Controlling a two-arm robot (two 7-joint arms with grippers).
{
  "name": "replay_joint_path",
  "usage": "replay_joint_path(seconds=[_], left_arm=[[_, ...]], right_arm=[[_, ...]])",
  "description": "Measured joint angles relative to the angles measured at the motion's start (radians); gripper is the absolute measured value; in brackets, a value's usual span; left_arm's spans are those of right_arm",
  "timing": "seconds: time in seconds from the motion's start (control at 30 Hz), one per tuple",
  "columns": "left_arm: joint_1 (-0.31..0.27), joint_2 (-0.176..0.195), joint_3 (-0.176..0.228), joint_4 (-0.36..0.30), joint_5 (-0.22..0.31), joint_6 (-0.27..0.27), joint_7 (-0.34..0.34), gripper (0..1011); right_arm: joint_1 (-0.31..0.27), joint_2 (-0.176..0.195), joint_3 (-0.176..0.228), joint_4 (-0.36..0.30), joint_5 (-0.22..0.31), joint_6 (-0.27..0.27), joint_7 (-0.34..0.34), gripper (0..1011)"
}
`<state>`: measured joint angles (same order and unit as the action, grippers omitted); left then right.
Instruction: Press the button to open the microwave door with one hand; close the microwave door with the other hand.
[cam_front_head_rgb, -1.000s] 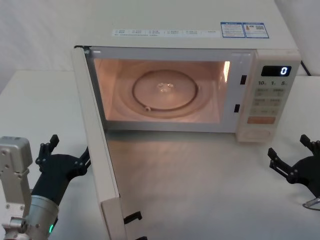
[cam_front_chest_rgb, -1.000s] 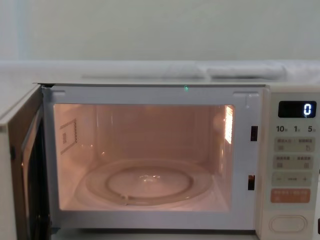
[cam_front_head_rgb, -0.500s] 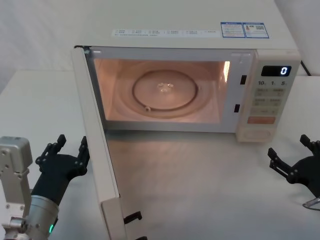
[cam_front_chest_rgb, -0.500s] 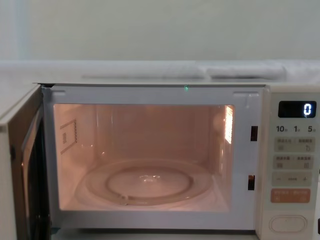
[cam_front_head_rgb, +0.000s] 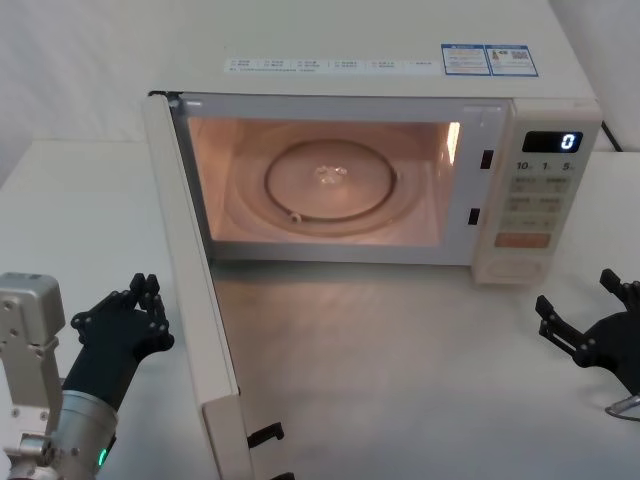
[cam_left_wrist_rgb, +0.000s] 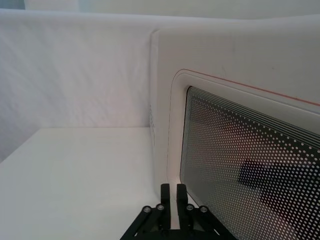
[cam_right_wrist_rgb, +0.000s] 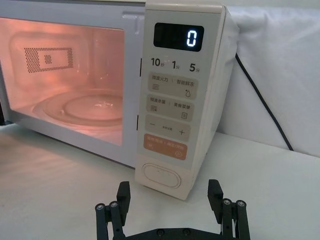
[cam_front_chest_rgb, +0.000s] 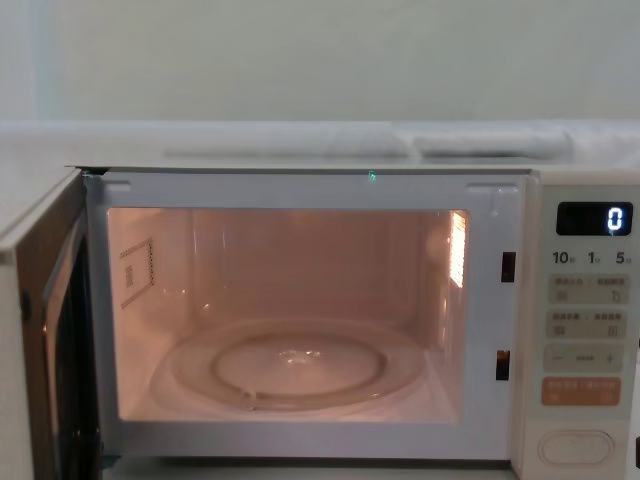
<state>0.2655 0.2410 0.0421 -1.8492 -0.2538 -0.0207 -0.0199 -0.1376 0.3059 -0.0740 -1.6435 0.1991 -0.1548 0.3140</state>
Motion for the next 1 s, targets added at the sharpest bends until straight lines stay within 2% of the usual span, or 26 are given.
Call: replay_joint_path(seconds=[0.07, 0.17, 1.0], left_arm=[[0.0, 0.0, 0.0, 0.0, 0.0, 0.0, 0.0, 56], [0.0, 0.0, 0.0, 0.0, 0.0, 0.0, 0.0, 0], [0.0, 0.0, 0.0, 0.0, 0.0, 0.0, 0.0, 0]], right_arm=[[0.0, 0.0, 0.0, 0.0, 0.0, 0.0, 0.0, 1001], [0.0, 0.0, 0.0, 0.0, 0.0, 0.0, 0.0, 1001], [0.0, 0.0, 0.0, 0.0, 0.0, 0.0, 0.0, 1001]])
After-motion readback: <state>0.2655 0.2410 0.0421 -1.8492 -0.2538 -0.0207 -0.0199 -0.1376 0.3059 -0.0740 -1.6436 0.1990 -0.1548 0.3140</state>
